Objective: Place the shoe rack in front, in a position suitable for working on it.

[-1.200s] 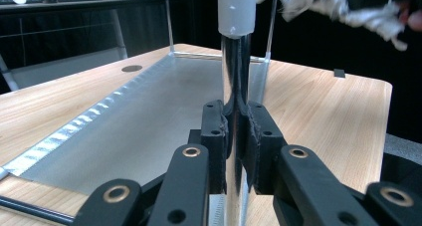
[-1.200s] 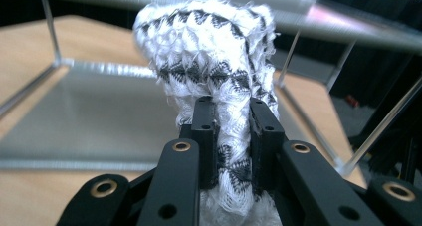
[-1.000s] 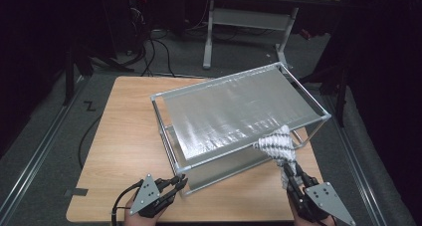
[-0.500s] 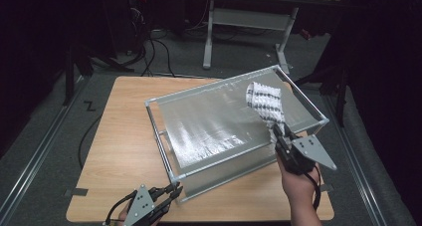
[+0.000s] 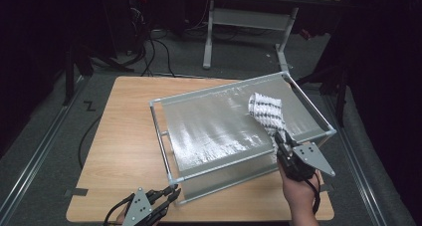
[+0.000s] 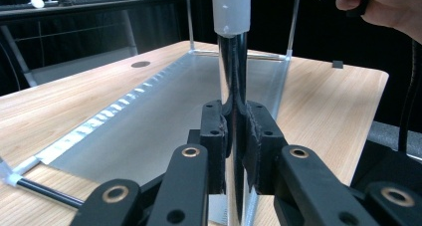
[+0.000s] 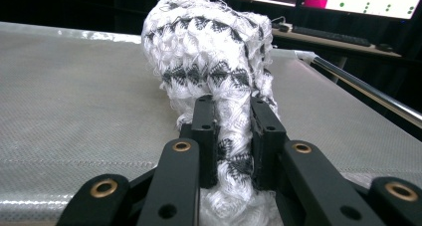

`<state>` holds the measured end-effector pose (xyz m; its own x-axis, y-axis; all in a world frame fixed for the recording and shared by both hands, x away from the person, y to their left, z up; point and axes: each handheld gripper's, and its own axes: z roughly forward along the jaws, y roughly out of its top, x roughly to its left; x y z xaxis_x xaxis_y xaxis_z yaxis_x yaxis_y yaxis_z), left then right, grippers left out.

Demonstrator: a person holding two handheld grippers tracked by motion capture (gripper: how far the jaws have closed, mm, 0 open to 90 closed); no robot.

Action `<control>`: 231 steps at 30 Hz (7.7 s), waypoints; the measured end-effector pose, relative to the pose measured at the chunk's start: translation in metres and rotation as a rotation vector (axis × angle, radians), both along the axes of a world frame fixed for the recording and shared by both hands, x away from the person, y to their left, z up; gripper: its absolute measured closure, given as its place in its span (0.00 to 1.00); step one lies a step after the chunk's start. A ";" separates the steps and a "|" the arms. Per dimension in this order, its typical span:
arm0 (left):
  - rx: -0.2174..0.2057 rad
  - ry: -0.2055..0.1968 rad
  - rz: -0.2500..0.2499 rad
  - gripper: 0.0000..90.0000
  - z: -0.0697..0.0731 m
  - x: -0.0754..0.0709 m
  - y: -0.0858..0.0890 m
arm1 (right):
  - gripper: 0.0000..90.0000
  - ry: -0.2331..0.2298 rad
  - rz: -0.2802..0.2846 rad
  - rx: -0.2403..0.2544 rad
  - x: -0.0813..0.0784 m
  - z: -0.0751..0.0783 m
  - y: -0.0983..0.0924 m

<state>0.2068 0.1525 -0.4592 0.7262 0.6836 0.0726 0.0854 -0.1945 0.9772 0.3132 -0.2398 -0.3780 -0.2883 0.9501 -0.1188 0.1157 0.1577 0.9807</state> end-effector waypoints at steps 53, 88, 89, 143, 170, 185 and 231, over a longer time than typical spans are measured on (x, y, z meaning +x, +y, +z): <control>0.000 -0.005 -0.039 0.89 -0.001 -0.002 -0.012 | 0.71 -0.040 0.415 0.062 -0.079 0.005 0.129; 0.003 -0.004 -0.038 0.89 0.000 -0.002 -0.011 | 0.77 -0.062 0.370 -0.055 -0.077 -0.004 0.147; 0.005 -0.003 -0.039 0.89 0.000 -0.002 -0.011 | 0.77 -0.061 0.362 -0.056 -0.076 -0.004 0.144; 0.014 -0.008 0.016 0.89 0.000 0.000 0.017 | 0.80 -0.032 -0.198 0.055 0.003 -0.003 -0.072; 0.005 -0.012 0.017 0.89 -0.001 0.000 0.017 | 0.77 -0.013 0.046 0.067 -0.023 -0.004 0.014; 0.004 -0.011 0.019 0.89 -0.001 0.000 0.016 | 0.77 -0.019 0.278 0.018 -0.050 -0.003 0.100; 0.001 -0.009 0.025 0.89 -0.001 0.000 0.016 | 0.76 -0.038 0.358 -0.030 -0.066 -0.003 0.150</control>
